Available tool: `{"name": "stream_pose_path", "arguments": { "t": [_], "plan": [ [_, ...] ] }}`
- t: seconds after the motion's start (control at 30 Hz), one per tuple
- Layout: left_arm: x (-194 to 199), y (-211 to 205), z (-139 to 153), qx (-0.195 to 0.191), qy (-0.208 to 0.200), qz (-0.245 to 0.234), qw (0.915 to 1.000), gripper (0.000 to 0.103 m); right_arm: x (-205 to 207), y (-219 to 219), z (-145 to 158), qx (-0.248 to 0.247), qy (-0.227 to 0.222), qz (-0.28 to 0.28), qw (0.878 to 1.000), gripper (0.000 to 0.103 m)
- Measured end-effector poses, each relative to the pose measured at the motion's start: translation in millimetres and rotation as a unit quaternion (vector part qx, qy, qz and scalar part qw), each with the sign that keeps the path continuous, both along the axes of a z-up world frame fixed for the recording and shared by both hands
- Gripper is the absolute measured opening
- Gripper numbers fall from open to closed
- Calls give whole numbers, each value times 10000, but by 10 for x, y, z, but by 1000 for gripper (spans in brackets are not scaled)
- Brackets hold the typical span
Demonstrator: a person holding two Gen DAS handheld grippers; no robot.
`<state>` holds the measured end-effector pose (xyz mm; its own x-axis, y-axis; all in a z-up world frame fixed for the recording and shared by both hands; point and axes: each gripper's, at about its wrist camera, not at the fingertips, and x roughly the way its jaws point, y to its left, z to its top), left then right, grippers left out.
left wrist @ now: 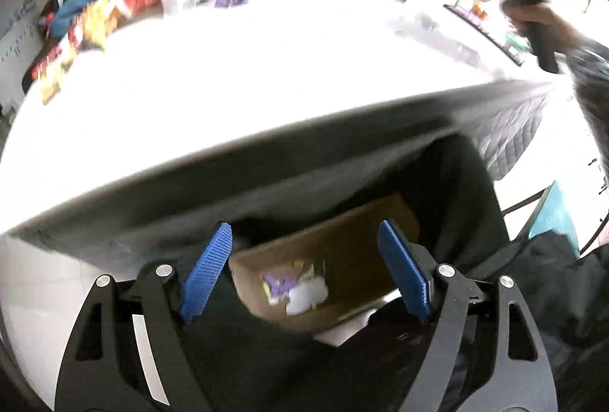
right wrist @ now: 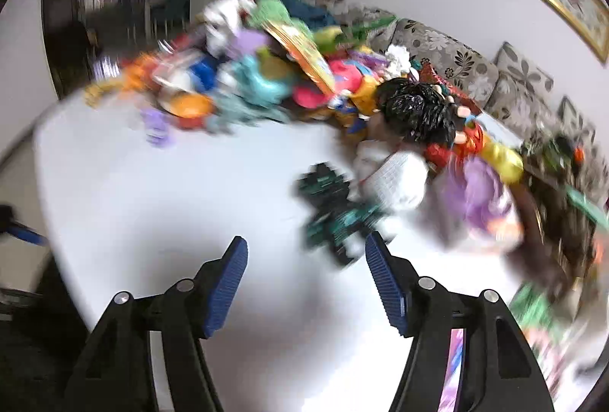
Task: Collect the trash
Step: 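Grasp the dark green dinosaur figure with the right tool while the left tool grasps the purple toy car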
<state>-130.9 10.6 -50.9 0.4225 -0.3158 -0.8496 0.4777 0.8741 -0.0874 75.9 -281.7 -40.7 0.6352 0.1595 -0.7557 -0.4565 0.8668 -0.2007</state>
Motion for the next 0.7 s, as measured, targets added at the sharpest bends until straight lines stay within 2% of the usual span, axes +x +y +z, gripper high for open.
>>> {"name": "stream_pose_path", "arguments": {
  "t": [0.07,0.1,0.13,0.17,0.23,0.27,0.37,0.5,0.67,0.7],
  "plan": [
    [14,-35,101,-85,-146,14,9999,78,288,15,-143,-92,238,-26,9997,70],
    [29,-50,141,-106,-192,45,9997,78,343,3,-187,-115,361,-45,9993,81],
    [78,-48,143,-151,-239,94,9996,78,458,-25,-268,-120,580,-70,9982,83],
    [102,-42,177,-188,-288,157,9993,78,503,-42,-298,89,604,-54,9981,85],
    [247,-58,212,-321,-401,336,9981,78,654,-133,-347,722,973,-132,9925,79],
    [327,-69,251,-374,-440,433,9974,78,655,-147,-332,732,891,-277,9929,67],
    [674,-109,333,-532,-623,701,9942,78,574,-157,-337,716,887,-450,9925,66],
    [1263,-256,357,-341,-773,1076,9906,78,312,-184,-330,1064,803,-492,9899,66],
    [1974,-437,148,-197,-447,1442,9883,78,-94,-258,-246,1438,749,-388,9860,66],
    [2032,-447,132,-171,-498,1527,9869,79,-172,-278,-244,1511,790,-397,9846,66]
  ]
}}
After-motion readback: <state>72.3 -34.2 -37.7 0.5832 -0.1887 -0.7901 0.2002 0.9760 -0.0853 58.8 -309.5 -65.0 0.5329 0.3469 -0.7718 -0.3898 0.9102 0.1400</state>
